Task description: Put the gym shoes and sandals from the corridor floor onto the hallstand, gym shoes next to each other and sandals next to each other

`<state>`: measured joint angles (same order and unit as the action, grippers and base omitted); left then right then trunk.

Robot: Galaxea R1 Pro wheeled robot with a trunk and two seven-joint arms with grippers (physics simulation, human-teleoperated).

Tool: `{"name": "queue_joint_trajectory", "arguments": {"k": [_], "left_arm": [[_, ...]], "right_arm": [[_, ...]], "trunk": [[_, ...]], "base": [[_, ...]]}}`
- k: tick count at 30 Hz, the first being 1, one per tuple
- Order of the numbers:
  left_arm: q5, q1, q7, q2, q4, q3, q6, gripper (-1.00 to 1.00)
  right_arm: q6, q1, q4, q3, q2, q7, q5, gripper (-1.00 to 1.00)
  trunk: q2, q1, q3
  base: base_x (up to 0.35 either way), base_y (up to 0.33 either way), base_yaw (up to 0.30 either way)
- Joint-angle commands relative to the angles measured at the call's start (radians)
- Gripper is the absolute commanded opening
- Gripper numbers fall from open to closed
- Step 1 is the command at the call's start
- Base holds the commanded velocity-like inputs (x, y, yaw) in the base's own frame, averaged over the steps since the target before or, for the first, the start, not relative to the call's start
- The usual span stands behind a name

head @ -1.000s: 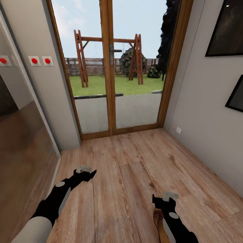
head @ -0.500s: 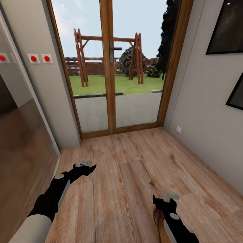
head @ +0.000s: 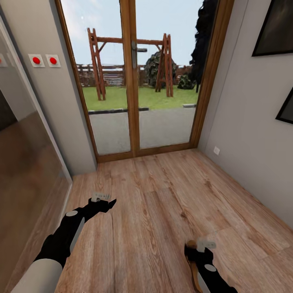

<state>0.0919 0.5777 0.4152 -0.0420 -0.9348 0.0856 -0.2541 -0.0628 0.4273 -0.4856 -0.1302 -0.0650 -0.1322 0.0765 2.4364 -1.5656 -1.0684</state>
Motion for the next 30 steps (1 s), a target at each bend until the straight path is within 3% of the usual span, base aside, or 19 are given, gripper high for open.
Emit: {"name": "queue_joint_trajectory", "arguments": {"k": [1, 9, 22, 30], "left_arm": [[0.009, 0.001, 0.008, 0.001, -0.002, 0.003, -0.003, 1.00], [0.009, 0.001, 0.007, 0.001, -0.010, 0.003, -0.002, 1.00], [0.007, 0.001, 0.010, 0.004, -0.013, 0.001, -0.002, 1.00], [0.008, 0.001, 0.013, 0.018, -0.012, 0.002, -0.001, 1.00]], "right_arm": [[-0.003, 0.001, 0.006, -0.006, -0.001, 0.000, 0.008, 1.00], [-0.004, 0.001, 0.044, -0.006, -0.002, 0.000, 0.007, 1.00], [-0.004, 0.001, 0.050, -0.006, -0.002, 0.000, 0.008, 1.00], [-0.005, 0.001, 0.050, -0.007, 0.002, 0.000, 0.008, 1.00]], "trunk": [[0.008, -0.004, -0.006], [0.064, -0.034, -0.044], [0.067, -0.040, -0.114], [0.069, -0.044, -0.157]], "base": [[0.000, 0.000, 0.000], [0.000, 0.000, 0.000], [0.000, 0.000, -0.005], [0.000, 0.000, -0.134]]}}
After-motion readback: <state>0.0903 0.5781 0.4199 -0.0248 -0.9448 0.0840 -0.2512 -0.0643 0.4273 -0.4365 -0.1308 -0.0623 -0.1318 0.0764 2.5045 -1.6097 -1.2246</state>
